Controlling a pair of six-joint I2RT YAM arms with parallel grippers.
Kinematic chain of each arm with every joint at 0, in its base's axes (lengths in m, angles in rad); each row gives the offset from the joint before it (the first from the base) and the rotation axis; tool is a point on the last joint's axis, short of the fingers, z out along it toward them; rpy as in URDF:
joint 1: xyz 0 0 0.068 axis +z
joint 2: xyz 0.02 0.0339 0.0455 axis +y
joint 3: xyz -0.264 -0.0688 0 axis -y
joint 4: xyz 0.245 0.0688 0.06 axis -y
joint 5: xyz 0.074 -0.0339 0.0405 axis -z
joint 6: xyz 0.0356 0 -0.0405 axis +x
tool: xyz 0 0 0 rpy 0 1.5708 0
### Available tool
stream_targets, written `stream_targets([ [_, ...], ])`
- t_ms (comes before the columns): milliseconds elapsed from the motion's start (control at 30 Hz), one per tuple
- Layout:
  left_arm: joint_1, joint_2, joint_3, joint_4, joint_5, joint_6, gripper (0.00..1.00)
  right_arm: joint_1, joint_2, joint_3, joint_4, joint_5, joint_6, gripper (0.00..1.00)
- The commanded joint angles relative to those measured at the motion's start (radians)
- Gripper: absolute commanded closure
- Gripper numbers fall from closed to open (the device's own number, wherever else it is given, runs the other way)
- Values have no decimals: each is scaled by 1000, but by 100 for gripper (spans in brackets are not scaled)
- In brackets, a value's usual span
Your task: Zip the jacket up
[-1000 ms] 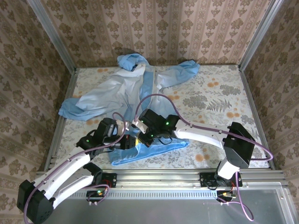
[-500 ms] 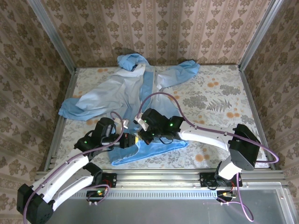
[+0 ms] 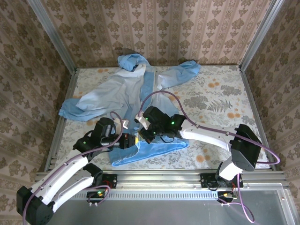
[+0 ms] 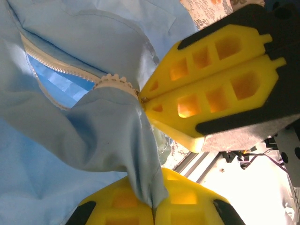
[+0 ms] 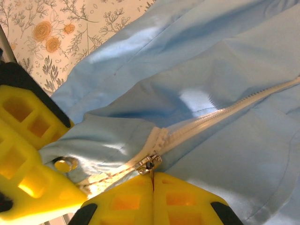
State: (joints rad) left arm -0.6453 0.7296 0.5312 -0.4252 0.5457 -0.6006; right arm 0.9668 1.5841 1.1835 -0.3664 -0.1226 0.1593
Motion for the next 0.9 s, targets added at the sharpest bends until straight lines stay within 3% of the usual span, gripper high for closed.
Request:
stream_targets([
  [0, -2, -33, 34, -78, 86, 24, 100, -48, 22, 38, -25, 84, -16, 100],
  [367, -11, -66, 60, -166, 121, 30, 100, -73, 58, 105, -84, 20, -91, 100],
  [700, -10, -97, 49, -228, 79, 7, 100, -105, 30, 81, -74, 102, -54, 100],
  [867, -10, -111, 47, -213, 66, 0, 100, -106, 50, 96, -69, 69, -62, 100],
])
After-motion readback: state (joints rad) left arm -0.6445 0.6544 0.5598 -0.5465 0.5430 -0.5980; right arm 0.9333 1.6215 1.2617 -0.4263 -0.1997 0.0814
